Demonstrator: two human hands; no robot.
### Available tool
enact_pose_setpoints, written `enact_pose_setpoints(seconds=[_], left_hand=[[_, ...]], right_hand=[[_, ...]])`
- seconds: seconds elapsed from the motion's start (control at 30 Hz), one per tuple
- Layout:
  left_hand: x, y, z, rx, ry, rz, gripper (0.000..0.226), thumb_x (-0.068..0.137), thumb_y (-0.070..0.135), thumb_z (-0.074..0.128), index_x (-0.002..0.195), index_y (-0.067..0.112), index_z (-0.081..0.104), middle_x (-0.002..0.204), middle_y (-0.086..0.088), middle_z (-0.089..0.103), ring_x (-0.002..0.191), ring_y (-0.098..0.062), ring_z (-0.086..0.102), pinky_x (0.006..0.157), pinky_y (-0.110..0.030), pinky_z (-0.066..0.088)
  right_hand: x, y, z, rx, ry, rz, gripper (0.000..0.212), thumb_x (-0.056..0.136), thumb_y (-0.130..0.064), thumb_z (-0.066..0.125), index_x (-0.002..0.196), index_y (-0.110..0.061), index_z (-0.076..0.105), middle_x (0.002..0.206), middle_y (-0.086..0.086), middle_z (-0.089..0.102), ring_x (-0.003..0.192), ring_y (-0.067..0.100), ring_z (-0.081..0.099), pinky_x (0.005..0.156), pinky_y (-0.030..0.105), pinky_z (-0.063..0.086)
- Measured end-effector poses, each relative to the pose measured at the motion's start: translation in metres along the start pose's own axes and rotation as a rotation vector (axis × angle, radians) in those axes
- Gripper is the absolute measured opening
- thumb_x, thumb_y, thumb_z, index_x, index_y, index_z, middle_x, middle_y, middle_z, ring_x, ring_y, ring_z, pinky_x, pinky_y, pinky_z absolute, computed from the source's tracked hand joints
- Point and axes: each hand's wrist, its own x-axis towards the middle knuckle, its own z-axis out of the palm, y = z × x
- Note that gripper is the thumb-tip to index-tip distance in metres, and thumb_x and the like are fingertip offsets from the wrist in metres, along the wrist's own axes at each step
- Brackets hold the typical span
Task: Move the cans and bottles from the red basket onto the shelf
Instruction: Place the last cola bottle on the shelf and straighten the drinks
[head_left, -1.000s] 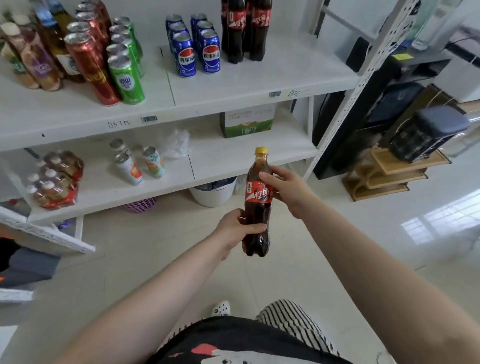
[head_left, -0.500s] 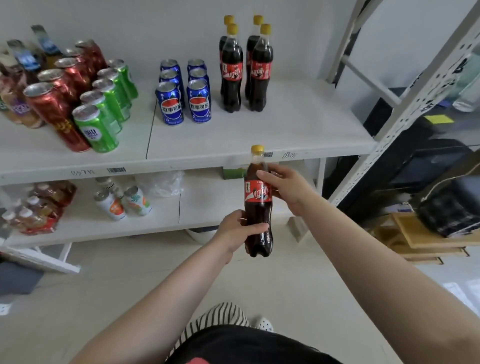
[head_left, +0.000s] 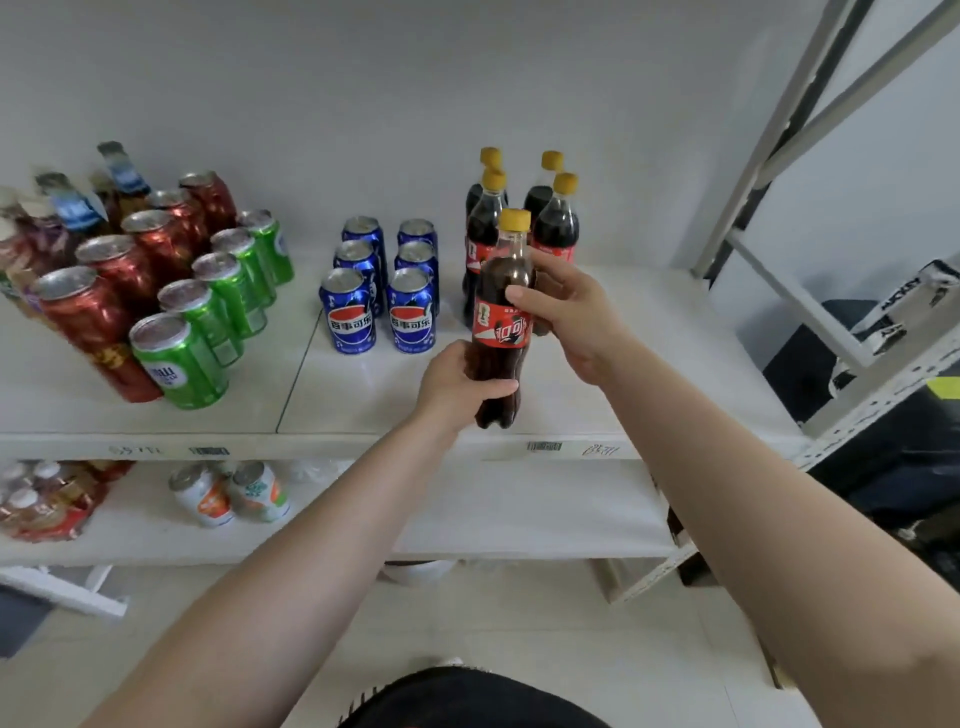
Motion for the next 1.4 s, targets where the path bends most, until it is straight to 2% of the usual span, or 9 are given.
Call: enact_pose_setpoints(seconds=[0.17,0.23,0.33,0.63,0.8,0.9,1.07,1.2,1.4], left_hand=[[0.067,-0.002,-0.001,0.056,0.055,0.059,0.058,0.064,0.009,0.085,0.114,0.015,0.055,0.119,-0.009,0.067,0.103,-0.026,0.064,0.075,-0.043,0.059],[0.083,-0.009,0.0,0.123,0.088,0.095,0.058,0.064,0.012,0.085,0.115,0.011,0.056,0.117,-0.008,0.067,0.1,-0.024,0.064,0.069,-0.032,0.055],[0.098,-0.015,0.001,0.178,0.121,0.143,0.057,0.063,0.016,0.086,0.112,0.01,0.057,0.113,-0.007,0.069,0.099,-0.022,0.064,0.077,-0.032,0.052],[0.102,-0.025,0.005,0.213,0.133,0.206,0.061,0.065,0.024,0.084,0.118,0.019,0.054,0.118,-0.003,0.067,0.108,-0.02,0.063,0.092,-0.042,0.053],[0.07,-0.019,-0.001,0.164,0.078,0.232,0.07,0.078,0.01,0.072,0.14,0.016,0.04,0.141,-0.001,0.051,0.131,-0.016,0.046,0.104,-0.029,0.038],[0.044,0.02,-0.02,-0.027,0.095,0.262,0.066,0.089,0.015,0.062,0.148,0.016,0.031,0.149,0.008,0.039,0.136,-0.008,0.037,0.107,-0.019,0.032],[0.076,0.087,-0.043,0.119,-0.012,0.213,0.088,0.081,0.046,0.067,0.151,0.028,0.017,0.16,0.001,0.019,0.146,-0.022,0.022,0.115,-0.048,0.028],[0.105,0.103,-0.033,0.202,-0.107,0.151,0.089,0.082,0.037,0.07,0.152,0.028,0.014,0.159,-0.003,0.022,0.142,-0.027,0.03,0.112,-0.05,0.033],[0.126,0.103,-0.034,0.147,-0.211,0.119,0.084,0.081,0.026,0.072,0.15,0.025,0.024,0.155,-0.001,0.033,0.138,-0.027,0.039,0.109,-0.054,0.037]], right_hand=[[0.046,0.011,0.003,0.034,0.021,-0.027,0.053,0.082,0.004,0.067,0.132,-0.01,0.053,0.121,0.01,0.066,0.098,0.014,0.068,0.066,0.019,0.053],[0.058,0.02,0.002,0.066,0.047,-0.005,0.052,0.082,0.006,0.066,0.13,-0.004,0.051,0.117,0.012,0.066,0.083,0.008,0.068,0.059,0.016,0.051],[0.071,0.031,-0.002,0.054,0.075,-0.005,0.049,0.081,0.002,0.069,0.127,-0.003,0.054,0.106,0.009,0.067,0.068,0.001,0.063,0.052,0.013,0.046],[0.082,0.04,-0.01,0.021,0.056,-0.009,0.052,0.077,-0.014,0.077,0.126,-0.014,0.057,0.119,0.012,0.067,0.084,0.015,0.061,0.055,0.016,0.046],[0.068,0.063,-0.014,-0.004,0.084,0.03,0.062,0.077,-0.018,0.078,0.133,-0.017,0.052,0.127,0.006,0.062,0.11,0.017,0.061,0.086,0.029,0.051],[0.058,0.086,-0.014,-0.057,0.138,0.13,0.075,0.074,-0.025,0.081,0.139,-0.023,0.044,0.138,0.002,0.053,0.126,0.02,0.051,0.105,0.039,0.042],[0.064,0.094,0.006,-0.132,0.185,0.173,0.09,0.077,-0.023,0.078,0.151,-0.022,0.026,0.151,0.003,0.039,0.137,0.023,0.039,0.102,0.034,0.037],[0.08,0.091,0.018,-0.245,0.137,0.138,0.091,0.074,-0.017,0.08,0.149,-0.025,0.028,0.148,-0.003,0.044,0.136,0.021,0.04,0.109,0.041,0.037],[0.096,0.087,0.021,-0.342,0.112,0.117,0.083,0.072,-0.01,0.081,0.141,-0.022,0.038,0.137,-0.002,0.054,0.129,0.021,0.047,0.104,0.036,0.039]])
